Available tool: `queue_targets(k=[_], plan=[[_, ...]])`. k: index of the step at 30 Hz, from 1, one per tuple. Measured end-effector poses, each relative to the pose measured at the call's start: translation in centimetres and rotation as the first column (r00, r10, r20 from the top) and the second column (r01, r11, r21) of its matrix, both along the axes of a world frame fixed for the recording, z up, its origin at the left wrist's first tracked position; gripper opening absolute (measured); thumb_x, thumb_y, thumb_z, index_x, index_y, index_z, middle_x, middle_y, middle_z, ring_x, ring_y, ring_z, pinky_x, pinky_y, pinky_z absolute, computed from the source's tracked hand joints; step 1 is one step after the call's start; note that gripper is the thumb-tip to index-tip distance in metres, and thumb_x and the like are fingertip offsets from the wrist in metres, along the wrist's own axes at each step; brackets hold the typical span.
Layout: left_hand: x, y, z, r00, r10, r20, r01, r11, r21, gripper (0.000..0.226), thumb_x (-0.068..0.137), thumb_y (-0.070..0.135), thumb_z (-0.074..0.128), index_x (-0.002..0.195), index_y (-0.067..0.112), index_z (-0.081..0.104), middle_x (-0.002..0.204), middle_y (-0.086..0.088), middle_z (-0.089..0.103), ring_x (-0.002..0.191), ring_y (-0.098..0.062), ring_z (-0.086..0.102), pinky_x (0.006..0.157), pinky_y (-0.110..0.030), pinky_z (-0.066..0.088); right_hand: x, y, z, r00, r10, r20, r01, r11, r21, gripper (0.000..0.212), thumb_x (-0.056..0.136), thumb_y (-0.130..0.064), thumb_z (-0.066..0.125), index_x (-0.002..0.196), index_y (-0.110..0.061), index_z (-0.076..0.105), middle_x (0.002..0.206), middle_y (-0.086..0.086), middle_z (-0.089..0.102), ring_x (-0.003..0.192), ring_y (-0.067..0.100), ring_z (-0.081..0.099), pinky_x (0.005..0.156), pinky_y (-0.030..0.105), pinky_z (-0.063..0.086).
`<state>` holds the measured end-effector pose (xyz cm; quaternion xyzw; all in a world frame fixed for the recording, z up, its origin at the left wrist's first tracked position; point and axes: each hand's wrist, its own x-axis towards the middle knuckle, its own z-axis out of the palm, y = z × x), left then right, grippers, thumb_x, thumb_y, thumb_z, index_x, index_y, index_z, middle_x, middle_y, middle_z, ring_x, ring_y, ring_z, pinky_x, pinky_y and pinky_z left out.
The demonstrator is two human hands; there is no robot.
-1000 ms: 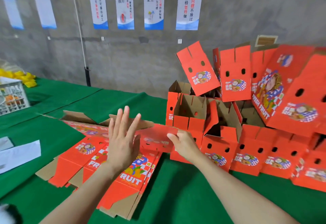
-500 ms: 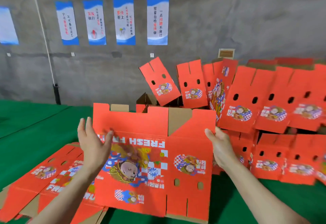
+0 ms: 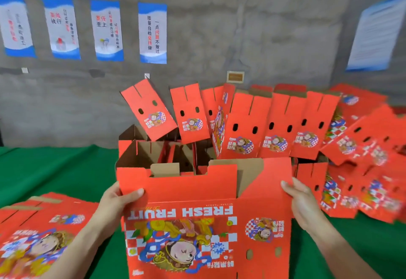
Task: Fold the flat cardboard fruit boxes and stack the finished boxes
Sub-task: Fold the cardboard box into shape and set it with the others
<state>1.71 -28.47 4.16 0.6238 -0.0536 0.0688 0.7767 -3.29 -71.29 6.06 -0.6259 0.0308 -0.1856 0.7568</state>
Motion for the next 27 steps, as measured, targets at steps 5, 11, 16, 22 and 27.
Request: queue_targets(k=[5, 11, 16, 22, 27], plan=[[-0.4, -2.4, -1.1, 0.994, -0.093, -0.049, 0.096, 0.994, 0.052, 0.04, 0.066, 0.008, 0.072, 0.104, 0.004, 0.06, 0.096, -0.024, 0.071, 0.078, -0.036, 0.07, 0.064, -0.038, 0.058, -0.9, -1.1, -2.0, 0.974, -0.182, -0.134, 0.173, 0.982, -0.082, 0.053, 0.096, -0.012, 0.056, 0.144, -0.012, 0.035, 0.138, 0.01, 0.051, 0.129, 0.027, 0.047, 0.107, 0.045, 0.037], [-0.2, -3.1, -0.7, 0.992, -0.119, -0.043, 0.121, 0.99, 0.066, 0.043, 0.067, 0.011, 0.073, 0.107, 0.004, 0.058, 0.096, -0.022, 0.071, 0.08, -0.038, 0.07, 0.067, -0.04, 0.055, -3.3, 2.1, -1.5, 0.822, -0.363, 0.44, 0.57, 0.508, -0.646, 0.027, 0.086, -0.006, 0.067, 0.111, -0.013, 0.06, 0.104, 0.002, 0.057, 0.083, 0.002, 0.053, 0.074, 0.014, 0.042], [-0.7, -2.6, -0.7, 0.987, -0.154, -0.035, 0.156, 0.985, 0.078, 0.043, 0.068, 0.011, 0.071, 0.108, 0.004, 0.057, 0.097, -0.021, 0.071, 0.083, -0.039, 0.07, 0.068, -0.04, 0.055, -3.3, 6.4, -2.0, 0.994, -0.043, 0.098, 0.106, 0.537, -0.837, 0.043, 0.092, -0.03, 0.059, 0.126, -0.04, 0.035, 0.108, -0.022, 0.051, 0.07, 0.0, 0.053, 0.064, 0.014, 0.042], [-1.4, -2.5, -0.5, 0.983, -0.183, -0.011, 0.184, 0.98, 0.077, 0.044, 0.067, 0.009, 0.071, 0.108, 0.003, 0.057, 0.097, -0.022, 0.071, 0.085, -0.04, 0.069, 0.07, -0.04, 0.055, -2.1, 7.5, -0.2, 0.984, 0.022, -0.178, -0.148, 0.66, -0.736, 0.021, 0.094, -0.033, 0.057, 0.112, -0.023, 0.051, 0.079, -0.006, 0.064, 0.047, 0.005, 0.06, 0.05, 0.021, 0.049], [-1.3, -2.6, -0.3, 0.975, -0.219, -0.025, 0.22, 0.97, 0.105, 0.045, 0.07, 0.014, 0.07, 0.112, 0.005, 0.056, 0.099, -0.02, 0.071, 0.088, -0.04, 0.069, 0.074, -0.043, 0.055, -2.2, 7.6, 0.1, 0.968, 0.053, -0.247, -0.229, 0.595, -0.771, 0.017, 0.097, -0.049, 0.043, 0.108, -0.037, 0.045, 0.06, -0.002, 0.069, 0.05, 0.007, 0.065, 0.048, 0.016, 0.047]])
